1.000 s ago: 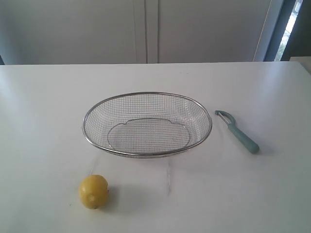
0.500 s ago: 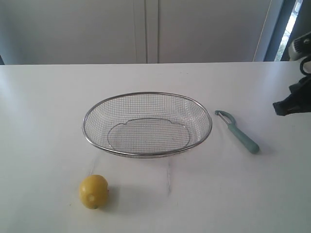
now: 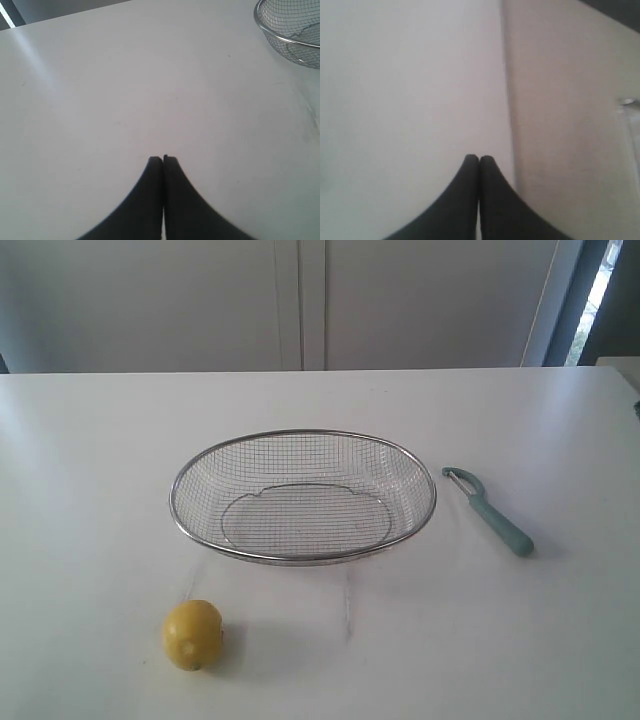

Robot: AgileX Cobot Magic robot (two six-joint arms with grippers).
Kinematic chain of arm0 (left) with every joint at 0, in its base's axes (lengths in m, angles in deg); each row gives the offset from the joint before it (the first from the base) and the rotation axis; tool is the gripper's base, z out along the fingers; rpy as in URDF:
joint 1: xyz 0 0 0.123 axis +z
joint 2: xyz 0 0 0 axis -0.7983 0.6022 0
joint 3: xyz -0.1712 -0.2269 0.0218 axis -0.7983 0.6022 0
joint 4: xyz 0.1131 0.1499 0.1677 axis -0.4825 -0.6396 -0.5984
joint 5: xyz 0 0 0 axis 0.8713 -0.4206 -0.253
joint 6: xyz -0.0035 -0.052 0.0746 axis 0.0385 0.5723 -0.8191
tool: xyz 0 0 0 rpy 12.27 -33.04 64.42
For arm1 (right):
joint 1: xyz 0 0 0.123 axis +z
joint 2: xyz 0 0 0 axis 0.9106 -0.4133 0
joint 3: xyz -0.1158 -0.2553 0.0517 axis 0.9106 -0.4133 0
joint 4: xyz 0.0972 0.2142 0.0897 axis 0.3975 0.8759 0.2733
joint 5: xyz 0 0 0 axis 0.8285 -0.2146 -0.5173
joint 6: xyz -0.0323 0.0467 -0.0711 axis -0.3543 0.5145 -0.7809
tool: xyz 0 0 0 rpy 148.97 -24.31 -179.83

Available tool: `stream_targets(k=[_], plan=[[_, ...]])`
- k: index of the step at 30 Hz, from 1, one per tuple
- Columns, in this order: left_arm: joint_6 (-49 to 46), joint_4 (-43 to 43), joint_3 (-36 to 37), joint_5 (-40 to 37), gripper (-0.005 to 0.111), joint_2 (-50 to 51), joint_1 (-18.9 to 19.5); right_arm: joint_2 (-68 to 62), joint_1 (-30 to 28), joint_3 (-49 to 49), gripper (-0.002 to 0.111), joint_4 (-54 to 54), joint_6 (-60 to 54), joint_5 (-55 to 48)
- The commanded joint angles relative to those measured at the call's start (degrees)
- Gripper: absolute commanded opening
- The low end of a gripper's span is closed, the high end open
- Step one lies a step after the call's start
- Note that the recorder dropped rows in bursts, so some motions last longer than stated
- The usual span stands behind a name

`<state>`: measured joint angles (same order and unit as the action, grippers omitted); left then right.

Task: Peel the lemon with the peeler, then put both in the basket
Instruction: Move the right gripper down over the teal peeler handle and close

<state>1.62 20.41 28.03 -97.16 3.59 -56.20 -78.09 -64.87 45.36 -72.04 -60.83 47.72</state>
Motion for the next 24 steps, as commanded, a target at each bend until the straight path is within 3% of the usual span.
stream_targets(k=[1, 6, 9, 17, 24], plan=[[0.0, 0.1, 0.3, 0.2, 0.000, -0.2, 0.3, -3.3, 0.4, 1.4, 0.000, 29.9, -27.3, 1.0], [0.0, 0.1, 0.3, 0.2, 0.000, -0.2, 0.3, -9.7, 0.4, 1.4, 0.000, 49.2, -46.3, 0.6], [0.0, 0.1, 0.3, 0.2, 0.000, -0.2, 0.3, -12.4, 1.2, 1.4, 0.012, 57.4, -57.6, 1.5], [0.0, 0.1, 0.3, 0.2, 0.000, -0.2, 0.3, -18.3, 3.3, 1.4, 0.041, 56.2, -61.2, 9.1], [0.0, 0.1, 0.3, 0.2, 0.000, -0.2, 0.3, -21.7, 3.3, 1.4, 0.047, 52.7, -61.2, 11.6]])
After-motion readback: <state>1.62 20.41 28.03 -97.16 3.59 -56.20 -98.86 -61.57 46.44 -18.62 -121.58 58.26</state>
